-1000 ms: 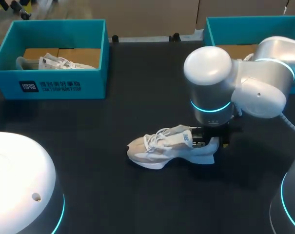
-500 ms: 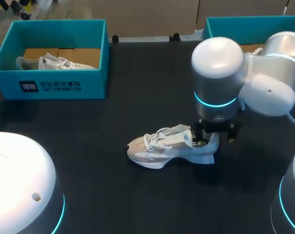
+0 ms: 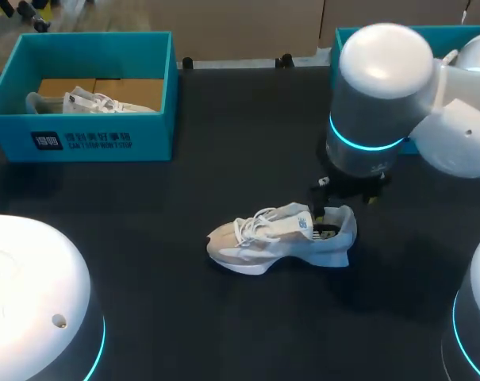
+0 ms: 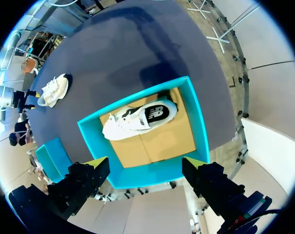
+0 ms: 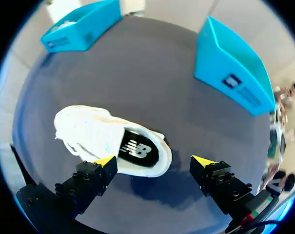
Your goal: Take the shoe out of the shoebox, open the shoe tongue, remove and reinsert the insole, then place the shoe into the shoebox
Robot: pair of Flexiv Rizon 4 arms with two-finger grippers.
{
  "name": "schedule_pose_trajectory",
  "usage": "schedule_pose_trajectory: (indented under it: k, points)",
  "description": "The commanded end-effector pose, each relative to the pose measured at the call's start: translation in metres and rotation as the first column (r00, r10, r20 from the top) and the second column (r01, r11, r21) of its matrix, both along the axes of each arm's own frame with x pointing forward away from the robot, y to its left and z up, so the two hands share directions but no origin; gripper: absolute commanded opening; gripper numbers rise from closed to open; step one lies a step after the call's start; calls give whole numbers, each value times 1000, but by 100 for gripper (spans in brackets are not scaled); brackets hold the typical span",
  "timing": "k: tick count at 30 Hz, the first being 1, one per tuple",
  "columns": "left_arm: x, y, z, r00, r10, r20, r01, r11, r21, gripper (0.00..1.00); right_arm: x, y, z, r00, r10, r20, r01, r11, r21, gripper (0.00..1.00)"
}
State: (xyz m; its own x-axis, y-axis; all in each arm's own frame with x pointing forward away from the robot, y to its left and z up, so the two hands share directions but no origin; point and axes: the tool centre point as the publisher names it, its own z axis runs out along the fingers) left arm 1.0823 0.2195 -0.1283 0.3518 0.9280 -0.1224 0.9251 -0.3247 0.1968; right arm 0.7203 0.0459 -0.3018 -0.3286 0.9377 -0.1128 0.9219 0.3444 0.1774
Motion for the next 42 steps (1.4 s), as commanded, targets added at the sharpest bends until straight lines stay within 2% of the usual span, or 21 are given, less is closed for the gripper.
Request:
schedule_pose_trajectory:
  k: [1,2,25,26,29,32,38,40,42]
  points:
    - [-1,0,0,1000,0,2,0,1000,2,100,-1,2,11,985,170,19,-170,985,-5,100]
    - [-1,0,0,1000,0,2,0,1000,2,100,6,2,14,991,134,27,-133,991,-27,100]
    - [-1,0,0,1000,0,2,0,1000,2,100,6,2,14,991,134,27,-133,991,-27,100]
    - [-1,0,0,1000,0,2,0,1000,2,100,6,1,14,986,161,34,-160,987,-30,100]
    - [-1,0,0,1000,0,2,0,1000,2,100,10,-4,16,949,304,83,-304,953,-17,100]
    - [-1,0,0,1000,0,2,0,1000,2,100,11,-11,24,891,439,116,-439,898,-29,100]
    - [-1,0,0,1000,0,2,0,1000,2,100,13,-19,32,726,678,116,-680,732,-26,100]
    - [-1,0,0,1000,0,2,0,1000,2,100,13,-21,32,669,736,103,-738,675,-27,100]
    - [-1,0,0,1000,0,2,0,1000,2,100,13,-25,32,634,768,90,-769,638,-36,100]
